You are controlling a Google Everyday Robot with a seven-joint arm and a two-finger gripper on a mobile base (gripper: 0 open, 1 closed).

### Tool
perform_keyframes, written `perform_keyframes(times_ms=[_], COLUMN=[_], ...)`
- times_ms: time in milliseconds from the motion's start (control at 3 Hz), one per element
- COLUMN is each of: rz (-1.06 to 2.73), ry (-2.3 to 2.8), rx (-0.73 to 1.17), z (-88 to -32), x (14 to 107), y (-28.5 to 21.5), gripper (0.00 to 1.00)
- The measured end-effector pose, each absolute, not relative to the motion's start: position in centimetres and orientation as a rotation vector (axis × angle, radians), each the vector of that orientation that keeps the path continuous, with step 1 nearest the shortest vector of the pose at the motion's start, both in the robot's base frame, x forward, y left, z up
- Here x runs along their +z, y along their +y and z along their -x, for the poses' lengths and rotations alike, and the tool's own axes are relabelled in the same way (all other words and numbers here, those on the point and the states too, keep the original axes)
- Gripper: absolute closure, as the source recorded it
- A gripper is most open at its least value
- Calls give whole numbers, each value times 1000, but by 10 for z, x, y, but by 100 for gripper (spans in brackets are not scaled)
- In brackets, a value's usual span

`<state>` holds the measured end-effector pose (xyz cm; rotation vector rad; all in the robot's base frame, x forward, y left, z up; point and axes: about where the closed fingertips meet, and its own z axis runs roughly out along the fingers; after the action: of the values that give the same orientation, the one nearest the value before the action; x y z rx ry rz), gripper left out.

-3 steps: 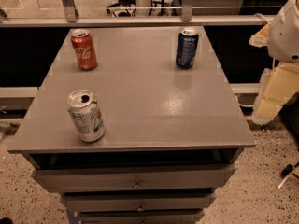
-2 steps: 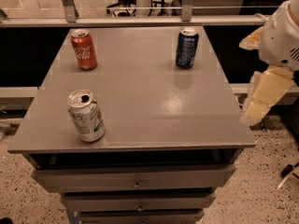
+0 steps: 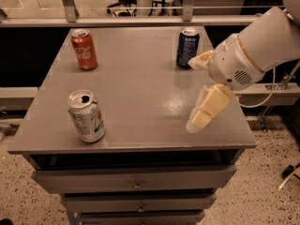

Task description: Move 7up can near pepsi can

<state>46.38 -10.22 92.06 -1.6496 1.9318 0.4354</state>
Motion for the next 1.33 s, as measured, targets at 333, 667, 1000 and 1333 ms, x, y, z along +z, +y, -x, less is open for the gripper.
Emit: perform_keyframes(times_ms=[333, 667, 1000, 1333], rz=[1607, 1591, 1594, 1573], ry=[1820, 1785, 1788, 1788], rx=[625, 677, 670, 673], z=[-466, -464, -464, -463], x=[907, 912, 912, 911], y=[-56, -41, -42, -39], gripper=[0, 0, 0, 0])
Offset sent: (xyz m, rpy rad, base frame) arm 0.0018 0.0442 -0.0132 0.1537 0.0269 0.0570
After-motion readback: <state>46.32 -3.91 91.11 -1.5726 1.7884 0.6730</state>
